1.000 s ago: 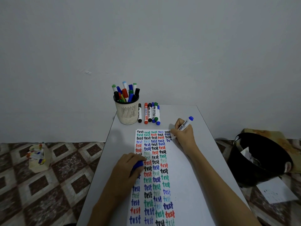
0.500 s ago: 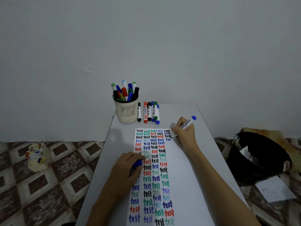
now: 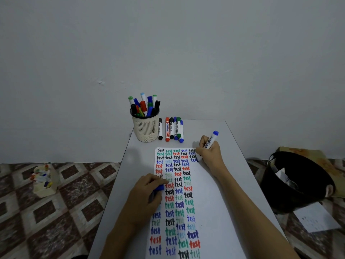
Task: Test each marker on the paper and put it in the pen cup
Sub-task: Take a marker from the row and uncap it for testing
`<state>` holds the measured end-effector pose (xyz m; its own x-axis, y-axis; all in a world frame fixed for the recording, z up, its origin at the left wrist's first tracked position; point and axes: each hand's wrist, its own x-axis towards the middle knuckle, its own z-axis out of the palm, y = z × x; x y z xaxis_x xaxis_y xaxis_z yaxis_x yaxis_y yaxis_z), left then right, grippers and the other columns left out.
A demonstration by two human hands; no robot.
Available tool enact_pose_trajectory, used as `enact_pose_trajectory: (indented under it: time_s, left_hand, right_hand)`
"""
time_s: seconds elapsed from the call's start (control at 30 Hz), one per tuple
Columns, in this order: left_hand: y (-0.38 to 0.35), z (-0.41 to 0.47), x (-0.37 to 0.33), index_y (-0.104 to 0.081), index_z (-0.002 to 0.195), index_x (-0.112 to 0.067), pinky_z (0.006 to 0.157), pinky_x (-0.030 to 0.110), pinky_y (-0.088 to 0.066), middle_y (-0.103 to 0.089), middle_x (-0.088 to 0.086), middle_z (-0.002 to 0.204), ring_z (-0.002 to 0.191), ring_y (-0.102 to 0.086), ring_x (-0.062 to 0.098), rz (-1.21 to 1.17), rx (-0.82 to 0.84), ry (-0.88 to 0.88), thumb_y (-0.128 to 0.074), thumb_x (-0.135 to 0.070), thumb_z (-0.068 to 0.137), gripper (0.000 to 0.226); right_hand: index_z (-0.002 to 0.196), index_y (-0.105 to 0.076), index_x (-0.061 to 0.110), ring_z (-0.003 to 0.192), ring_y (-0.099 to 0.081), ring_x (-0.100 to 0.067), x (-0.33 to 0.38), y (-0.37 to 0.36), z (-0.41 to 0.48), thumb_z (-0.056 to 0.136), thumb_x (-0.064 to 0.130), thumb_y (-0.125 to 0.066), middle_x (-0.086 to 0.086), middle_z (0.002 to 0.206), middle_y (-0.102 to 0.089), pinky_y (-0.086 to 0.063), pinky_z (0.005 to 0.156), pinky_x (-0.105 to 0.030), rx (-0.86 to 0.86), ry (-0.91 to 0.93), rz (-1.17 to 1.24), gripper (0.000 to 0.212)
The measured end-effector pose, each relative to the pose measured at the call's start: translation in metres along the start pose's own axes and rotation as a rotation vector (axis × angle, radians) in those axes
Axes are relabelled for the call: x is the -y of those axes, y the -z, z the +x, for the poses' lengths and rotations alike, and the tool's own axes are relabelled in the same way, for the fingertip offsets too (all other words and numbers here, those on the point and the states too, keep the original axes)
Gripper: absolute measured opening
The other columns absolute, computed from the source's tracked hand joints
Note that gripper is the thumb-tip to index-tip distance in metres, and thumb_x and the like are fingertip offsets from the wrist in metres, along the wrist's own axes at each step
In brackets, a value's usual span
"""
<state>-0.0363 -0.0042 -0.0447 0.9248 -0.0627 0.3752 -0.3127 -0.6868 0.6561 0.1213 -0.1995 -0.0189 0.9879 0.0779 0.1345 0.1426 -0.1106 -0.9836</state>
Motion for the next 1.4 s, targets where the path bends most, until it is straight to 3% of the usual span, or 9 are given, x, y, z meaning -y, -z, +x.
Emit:
enact_pose_trajectory:
  time_s: [0.17,0.27,0.37,0.47,0.73,0.97,1.1,1.27,1.4]
  left_hand:
    - [0.002,0.0,-0.001,-0.059,0.119,-0.019,0.079,0.016,-0.051,-0.051,-0.017,0.108,0.099,-0.055,0.002,-0.09,-0.002,0.024,-0.047,-0.035,0.089,0.036]
    - [0.004,-0.001,-0.003,-0.056,0.122,-0.018,0.076,0.012,-0.05,-0.057,-0.015,0.109,0.095,-0.058,-0.002,-0.151,-0.074,0.066,-0.058,-0.014,0.09,0.032]
    - [0.007,-0.001,-0.004,-0.059,0.115,-0.021,0.073,0.02,-0.055,-0.064,-0.011,0.105,0.089,-0.065,0.002,-0.248,-0.125,0.145,-0.06,-0.012,0.088,0.028]
    - [0.01,-0.003,-0.008,-0.062,0.105,-0.022,0.071,0.018,-0.055,-0.067,-0.012,0.096,0.087,-0.067,0.005,-0.34,-0.149,0.184,-0.061,-0.013,0.087,0.02]
    - [0.013,-0.004,-0.006,-0.063,0.102,-0.021,0.075,0.021,-0.055,-0.066,-0.016,0.099,0.093,-0.066,0.008,-0.393,-0.18,0.162,-0.062,-0.022,0.085,0.017]
    - [0.013,-0.004,-0.002,-0.063,0.099,-0.021,0.071,0.021,-0.056,-0.067,-0.015,0.095,0.086,-0.067,0.007,-0.399,-0.173,0.116,-0.063,-0.042,0.082,0.027]
    - [0.014,-0.005,0.006,-0.066,0.097,-0.025,0.074,0.029,-0.058,-0.07,-0.004,0.095,0.09,-0.068,0.018,-0.455,-0.189,0.148,-0.062,-0.059,0.073,0.042]
    - [0.018,-0.003,0.004,-0.067,0.092,-0.031,0.076,0.023,-0.055,-0.07,-0.007,0.091,0.087,-0.067,0.011,-0.44,-0.232,0.145,-0.069,-0.026,0.078,0.016]
    - [0.02,-0.002,0.003,-0.068,0.089,-0.025,0.074,0.015,-0.052,-0.068,-0.015,0.089,0.086,-0.065,0.004,-0.337,-0.27,0.107,-0.065,0.002,0.081,0.028]
  right_hand:
    - [0.072,-0.042,0.009,0.041,-0.047,-0.006,0.006,0.005,-0.004,0.084,-0.007,-0.064,-0.005,0.057,-0.045,-0.045,0.044,-0.018,-0.116,0.013,0.329,0.03]
    - [0.074,-0.048,0.01,0.048,-0.046,-0.01,0.011,0.006,-0.009,0.08,0.002,-0.073,-0.005,0.061,-0.052,-0.042,0.046,-0.019,-0.094,0.025,0.402,0.027]
    - [0.083,-0.059,0.003,0.074,-0.065,-0.025,0.017,-0.001,-0.025,0.082,-0.004,-0.066,-0.014,0.083,-0.065,-0.055,0.058,-0.026,0.087,-0.007,0.445,0.01]
    - [0.087,-0.061,-0.002,0.07,-0.067,-0.03,0.026,-0.008,-0.045,0.079,-0.008,-0.058,-0.027,0.086,-0.065,-0.057,0.052,-0.03,0.317,-0.052,0.532,0.01]
    - [0.072,-0.058,0.003,0.046,-0.058,-0.025,0.027,-0.015,-0.068,0.071,-0.01,-0.061,-0.018,0.057,-0.058,-0.05,0.045,-0.028,0.409,-0.033,0.46,0.013]
    - [0.079,-0.063,-0.001,0.059,-0.065,-0.031,0.023,-0.022,-0.076,0.076,-0.01,-0.07,-0.027,0.074,-0.064,-0.055,0.051,-0.031,0.49,-0.053,0.383,0.012]
    - [0.089,-0.073,0.002,0.061,-0.067,-0.023,0.021,-0.02,-0.077,0.076,-0.002,-0.076,-0.016,0.08,-0.072,-0.056,0.053,-0.03,0.5,0.002,0.16,0.014]
    - [0.098,-0.077,0.015,0.064,-0.063,-0.007,0.023,-0.026,-0.085,0.082,0.013,-0.075,-0.001,0.084,-0.074,-0.045,0.054,-0.018,0.511,0.19,-0.08,0.017]
    - [0.096,-0.077,0.013,0.063,-0.064,-0.025,0.027,-0.033,-0.088,0.082,0.017,-0.075,-0.007,0.082,-0.073,-0.048,0.055,-0.028,0.513,0.115,-0.008,0.015]
